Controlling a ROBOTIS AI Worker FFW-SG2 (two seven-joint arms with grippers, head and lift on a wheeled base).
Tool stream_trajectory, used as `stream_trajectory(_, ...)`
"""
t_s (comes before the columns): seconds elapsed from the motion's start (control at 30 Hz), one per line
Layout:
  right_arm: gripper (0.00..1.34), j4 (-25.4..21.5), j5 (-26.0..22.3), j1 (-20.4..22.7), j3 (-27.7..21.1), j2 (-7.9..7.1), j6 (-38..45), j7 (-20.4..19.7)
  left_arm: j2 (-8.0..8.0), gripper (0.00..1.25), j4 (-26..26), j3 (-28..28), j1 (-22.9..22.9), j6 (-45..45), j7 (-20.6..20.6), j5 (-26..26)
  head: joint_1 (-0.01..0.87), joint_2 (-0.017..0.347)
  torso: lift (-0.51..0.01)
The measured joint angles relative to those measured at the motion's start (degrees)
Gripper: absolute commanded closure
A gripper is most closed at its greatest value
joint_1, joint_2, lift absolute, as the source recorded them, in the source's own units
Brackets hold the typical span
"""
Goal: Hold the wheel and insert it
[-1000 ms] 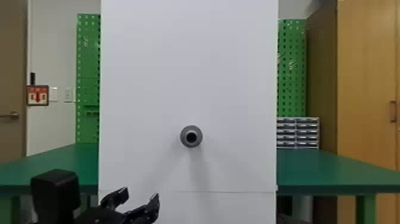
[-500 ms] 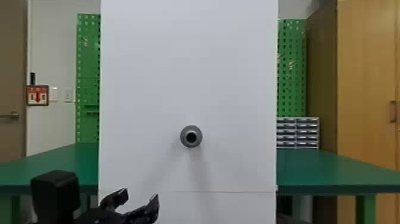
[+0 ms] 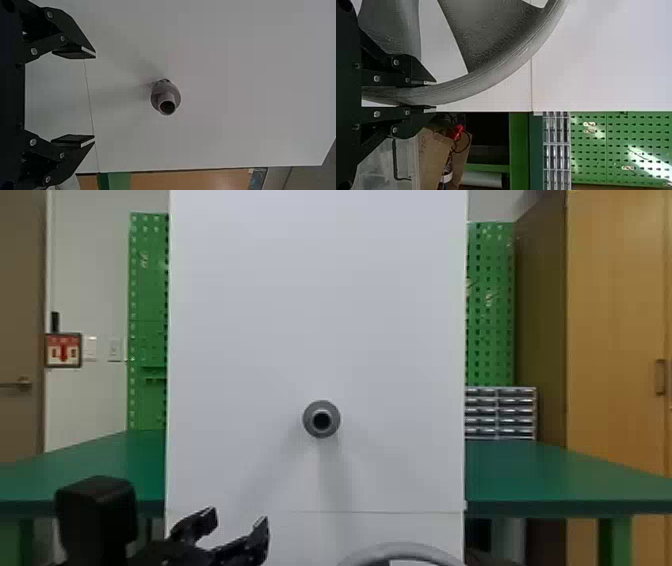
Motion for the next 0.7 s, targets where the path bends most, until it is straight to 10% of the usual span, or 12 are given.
stream_trajectory(0.7,1.09,-12.09,-0.33,-10.68,-2.97,-0.53,22.60,0.00,0.00,0.49,0.00,-0.64,-0.18,0.16,0.35,-0.46,0.000,0.029,-0.489)
